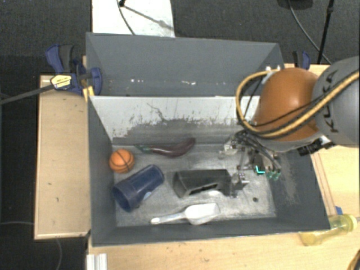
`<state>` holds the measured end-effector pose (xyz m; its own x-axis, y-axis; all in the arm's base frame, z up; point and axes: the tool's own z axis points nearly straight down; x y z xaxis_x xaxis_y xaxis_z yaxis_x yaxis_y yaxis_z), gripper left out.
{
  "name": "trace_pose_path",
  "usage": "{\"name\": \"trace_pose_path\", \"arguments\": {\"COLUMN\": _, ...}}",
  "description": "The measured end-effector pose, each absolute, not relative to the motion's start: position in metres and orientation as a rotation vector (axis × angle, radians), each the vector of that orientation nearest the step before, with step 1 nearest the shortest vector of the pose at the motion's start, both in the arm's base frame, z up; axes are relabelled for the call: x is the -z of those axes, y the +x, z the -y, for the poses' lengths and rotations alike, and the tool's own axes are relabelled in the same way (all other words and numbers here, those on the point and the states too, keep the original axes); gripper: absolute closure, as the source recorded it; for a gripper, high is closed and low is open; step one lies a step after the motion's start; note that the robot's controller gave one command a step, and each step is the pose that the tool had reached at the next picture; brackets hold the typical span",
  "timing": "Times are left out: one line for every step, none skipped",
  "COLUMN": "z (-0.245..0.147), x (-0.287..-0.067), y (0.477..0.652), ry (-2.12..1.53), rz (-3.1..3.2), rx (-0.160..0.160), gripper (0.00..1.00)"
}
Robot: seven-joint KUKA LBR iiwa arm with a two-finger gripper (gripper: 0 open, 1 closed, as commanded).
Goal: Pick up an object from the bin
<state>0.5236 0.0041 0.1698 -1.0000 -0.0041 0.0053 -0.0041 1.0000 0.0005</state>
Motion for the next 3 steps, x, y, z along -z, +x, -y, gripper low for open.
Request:
{"name": "trace_pose_path", "arguments": {"z": -0.004, "x": -0.174, "y": 0.525, "ry": 0.006, "rz": 3.144, "rx": 0.001, "gripper": 0.0}}
{"name": "trace_pose_path", "arguments": {"z": -0.011, "x": -0.076, "y": 0.544, "ry": 0.125, "rz": 3.146, "rx": -0.001, "gripper": 1.0}}
{"name": "trace_pose_path", "arguments": {"z": -0.011, "x": -0.076, "y": 0.544, "ry": 0.124, "rz": 3.146, "rx": -0.001, "gripper": 1.0}}
